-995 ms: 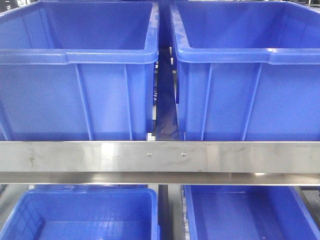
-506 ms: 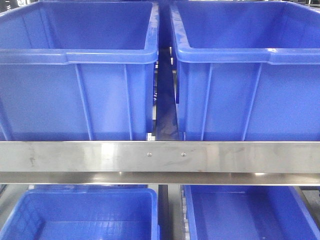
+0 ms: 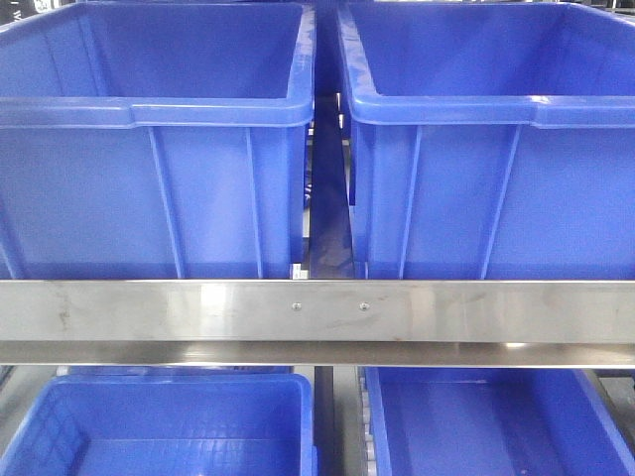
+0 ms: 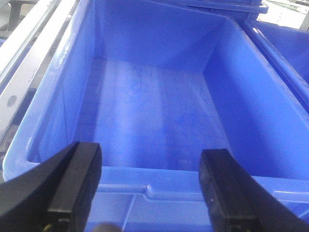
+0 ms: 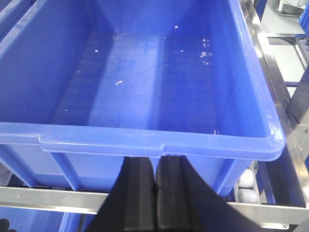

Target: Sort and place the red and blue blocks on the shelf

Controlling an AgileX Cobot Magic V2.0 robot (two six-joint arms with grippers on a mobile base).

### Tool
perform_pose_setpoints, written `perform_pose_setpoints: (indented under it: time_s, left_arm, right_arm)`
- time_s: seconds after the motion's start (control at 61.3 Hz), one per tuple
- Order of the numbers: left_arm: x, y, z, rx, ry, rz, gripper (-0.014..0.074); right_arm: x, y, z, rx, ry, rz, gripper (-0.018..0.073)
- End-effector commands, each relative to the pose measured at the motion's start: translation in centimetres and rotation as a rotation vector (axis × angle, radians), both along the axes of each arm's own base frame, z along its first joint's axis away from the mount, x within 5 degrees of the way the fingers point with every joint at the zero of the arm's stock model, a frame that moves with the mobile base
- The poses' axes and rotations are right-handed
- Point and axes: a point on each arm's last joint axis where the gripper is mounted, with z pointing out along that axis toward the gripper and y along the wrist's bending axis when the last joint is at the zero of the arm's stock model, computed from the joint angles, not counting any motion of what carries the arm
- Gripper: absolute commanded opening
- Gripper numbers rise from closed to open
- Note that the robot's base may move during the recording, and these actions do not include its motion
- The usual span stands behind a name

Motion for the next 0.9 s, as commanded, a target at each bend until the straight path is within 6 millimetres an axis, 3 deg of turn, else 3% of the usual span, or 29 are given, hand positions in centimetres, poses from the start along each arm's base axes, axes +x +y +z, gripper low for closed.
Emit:
perform_pose_setpoints:
  time_s: [0.0,0.881]
  left_arm:
    - [0.14,-0.04,1.81,-0.03,-0.115,0.006,0.0085]
    - [0.14,-0.04,1.81,-0.03,-0.115,0.006,0.0085]
  right_arm:
    - [0.05,0.1,1.76,0.0,-0.114,0.015,0.0071]
    - [0.05,0.1,1.76,0.0,-0.114,0.015,0.0071]
